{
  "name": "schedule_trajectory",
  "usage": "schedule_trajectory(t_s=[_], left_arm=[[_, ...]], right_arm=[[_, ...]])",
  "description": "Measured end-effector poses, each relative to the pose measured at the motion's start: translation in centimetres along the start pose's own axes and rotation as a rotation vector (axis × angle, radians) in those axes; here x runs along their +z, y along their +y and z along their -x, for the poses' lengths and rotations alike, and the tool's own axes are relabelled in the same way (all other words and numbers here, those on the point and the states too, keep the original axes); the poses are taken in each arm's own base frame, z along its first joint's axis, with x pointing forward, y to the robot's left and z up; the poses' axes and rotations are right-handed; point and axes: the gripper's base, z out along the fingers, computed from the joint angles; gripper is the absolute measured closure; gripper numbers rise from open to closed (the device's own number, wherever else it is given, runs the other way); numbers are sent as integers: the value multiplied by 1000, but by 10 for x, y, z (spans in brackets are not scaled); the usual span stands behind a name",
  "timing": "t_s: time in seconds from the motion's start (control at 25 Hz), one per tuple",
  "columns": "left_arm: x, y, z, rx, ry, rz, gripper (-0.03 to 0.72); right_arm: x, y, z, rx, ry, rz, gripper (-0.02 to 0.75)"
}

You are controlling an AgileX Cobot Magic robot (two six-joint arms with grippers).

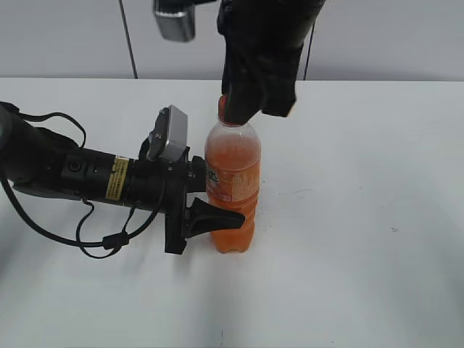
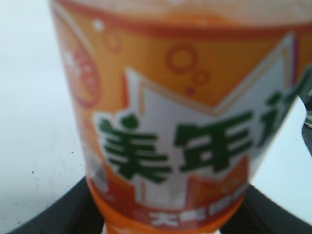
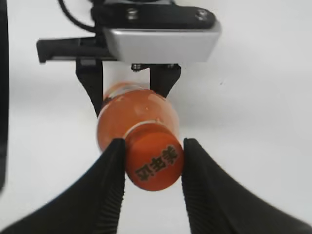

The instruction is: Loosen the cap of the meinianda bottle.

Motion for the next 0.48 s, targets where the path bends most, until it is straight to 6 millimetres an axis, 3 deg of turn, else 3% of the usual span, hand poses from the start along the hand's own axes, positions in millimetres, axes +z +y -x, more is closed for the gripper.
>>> schedule_trajectory(t_s=[0.08, 0.16, 0.48], left_arm=[[0, 0, 0, 1, 0, 0, 295], [0, 0, 0, 1, 1, 1, 295], [0, 0, 0, 2, 1, -1, 295]], right_arm=[[0, 0, 0, -190, 0, 0, 468], [0, 0, 0, -276, -3, 0, 468], [-1, 1, 1, -264, -13, 3, 451]])
